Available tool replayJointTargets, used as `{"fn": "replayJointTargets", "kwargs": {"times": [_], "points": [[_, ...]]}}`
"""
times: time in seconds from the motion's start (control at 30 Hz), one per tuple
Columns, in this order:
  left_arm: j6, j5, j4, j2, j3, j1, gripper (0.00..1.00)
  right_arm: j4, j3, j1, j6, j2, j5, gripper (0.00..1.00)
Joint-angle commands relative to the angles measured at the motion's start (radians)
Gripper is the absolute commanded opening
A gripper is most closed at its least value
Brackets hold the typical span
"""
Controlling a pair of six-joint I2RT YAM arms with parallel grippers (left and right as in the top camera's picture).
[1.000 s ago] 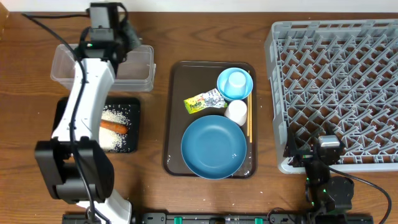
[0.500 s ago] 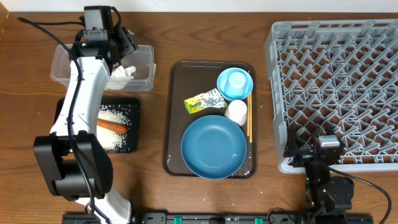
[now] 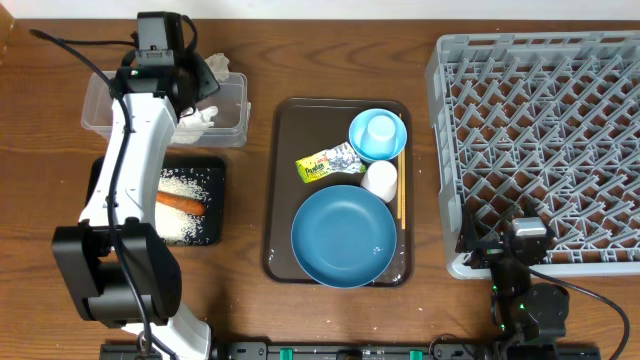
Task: Sort waste into correct bins and load items into the dishwasher rack
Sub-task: 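Carry the tissue left and drop it into the clear bin, then move the left gripper back to the foil snack wrapper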
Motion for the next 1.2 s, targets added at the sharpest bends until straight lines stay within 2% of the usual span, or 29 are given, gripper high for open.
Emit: {"fn": "replayJointTargets", "kwargs": {"times": [0.0, 0.17, 0.23, 0.33, 0.43, 0.57, 0.67, 0.93, 1.0, 1.17], "points": [[0.011, 0.144, -0.033, -0.027, 0.0, -0.008, 0.5, -0.005, -0.002, -0.019, -0.01, -0.002, 0.003, 0.99], [0.045, 0.356, -0.071, -0.039, 0.0, -0.059, 0.5, -0.005, -0.002, -0.019, -0.01, -0.002, 0.003, 0.99], [0.085, 0.39, -0.076, -0.039, 0.0, -0.105, 0.5, -0.005, -0.002, -0.019, -0.01, -0.002, 0.003, 0.99], [0.166, 0.375, -0.09, -0.038, 0.0, -0.203, 0.62, -0.005, -0.002, -0.019, -0.01, -0.002, 0.003, 0.99], [0.154, 0.301, -0.103, -0.027, 0.0, -0.295, 0.7, -0.005, -0.002, -0.019, -0.011, -0.002, 0.003, 0.99], [0.091, 0.283, -0.135, 0.002, 0.0, -0.384, 0.7, -0.005, -0.002, -0.019, -0.01, -0.002, 0.003, 0.99], [0.094, 0.282, -0.169, 0.018, 0.0, -0.425, 0.7, -0.005, -0.002, -0.019, -0.011, -0.002, 0.003, 0.99], [0.257, 0.28, -0.285, 0.079, -0.002, -0.496, 0.7, -0.005, -0.002, -0.019, -0.01, -0.002, 0.003, 0.99], [0.298, 0.28, -0.285, 0.108, -0.005, -0.511, 0.7, -0.005, -0.002, -0.019, -0.01, -0.002, 0.003, 0.99], [0.307, 0.28, -0.229, 0.195, -0.005, -0.537, 0.69, -0.005, -0.002, -0.019, -0.01, -0.003, 0.003, 0.99]]}}
